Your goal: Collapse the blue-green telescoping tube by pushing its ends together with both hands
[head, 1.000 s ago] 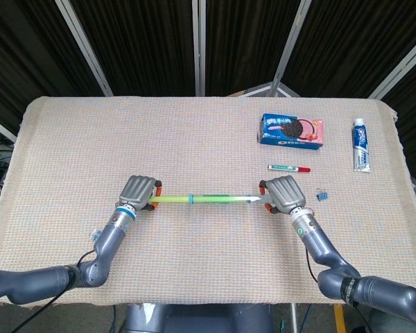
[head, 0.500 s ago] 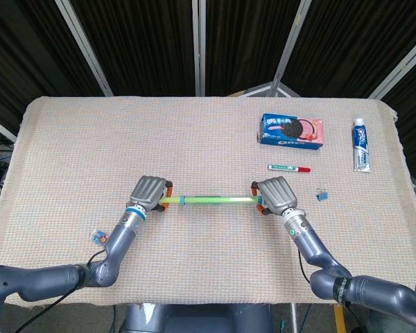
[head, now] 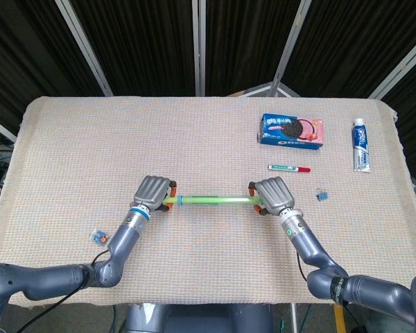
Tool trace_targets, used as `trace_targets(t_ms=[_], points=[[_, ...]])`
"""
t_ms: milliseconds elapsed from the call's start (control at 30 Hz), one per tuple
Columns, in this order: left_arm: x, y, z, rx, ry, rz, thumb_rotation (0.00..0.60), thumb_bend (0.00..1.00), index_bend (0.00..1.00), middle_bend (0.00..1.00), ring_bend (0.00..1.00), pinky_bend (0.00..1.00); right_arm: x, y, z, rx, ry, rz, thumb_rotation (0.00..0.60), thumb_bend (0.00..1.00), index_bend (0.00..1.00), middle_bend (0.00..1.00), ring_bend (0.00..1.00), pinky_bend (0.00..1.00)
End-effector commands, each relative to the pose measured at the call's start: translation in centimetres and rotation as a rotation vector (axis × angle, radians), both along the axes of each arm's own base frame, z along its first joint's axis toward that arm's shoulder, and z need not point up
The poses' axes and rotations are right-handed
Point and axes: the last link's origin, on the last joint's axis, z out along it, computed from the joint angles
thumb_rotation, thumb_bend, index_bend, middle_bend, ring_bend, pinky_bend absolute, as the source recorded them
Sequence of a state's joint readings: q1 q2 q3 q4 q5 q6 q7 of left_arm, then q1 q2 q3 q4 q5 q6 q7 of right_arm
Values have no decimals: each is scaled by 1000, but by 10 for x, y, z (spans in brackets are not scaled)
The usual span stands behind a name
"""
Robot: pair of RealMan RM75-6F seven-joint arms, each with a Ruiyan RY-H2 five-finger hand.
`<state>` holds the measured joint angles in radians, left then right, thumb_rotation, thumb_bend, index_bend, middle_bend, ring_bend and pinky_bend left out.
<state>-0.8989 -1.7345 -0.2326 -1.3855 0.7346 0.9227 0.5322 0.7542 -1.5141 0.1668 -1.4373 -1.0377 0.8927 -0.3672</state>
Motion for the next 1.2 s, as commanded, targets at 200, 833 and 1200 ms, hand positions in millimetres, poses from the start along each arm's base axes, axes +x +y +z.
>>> trace_targets(t_ms=[200, 833, 1200], points=[[2, -1, -3, -5, -9, 2, 600, 426, 751, 808, 787, 950, -2, -1, 1, -4, 1, -8, 600, 476, 678, 1000, 1000, 1000], [-30, 2, 43, 89, -37, 36, 600, 115, 0, 805, 787, 939, -29, 15, 48, -98, 11, -28, 600, 0, 0, 1000, 1000, 1000], [-80, -27, 118, 252, -47, 41, 600, 19, 0, 20, 70, 202, -71, 54, 120, -284, -74, -9, 600, 0, 16, 604, 678, 784]])
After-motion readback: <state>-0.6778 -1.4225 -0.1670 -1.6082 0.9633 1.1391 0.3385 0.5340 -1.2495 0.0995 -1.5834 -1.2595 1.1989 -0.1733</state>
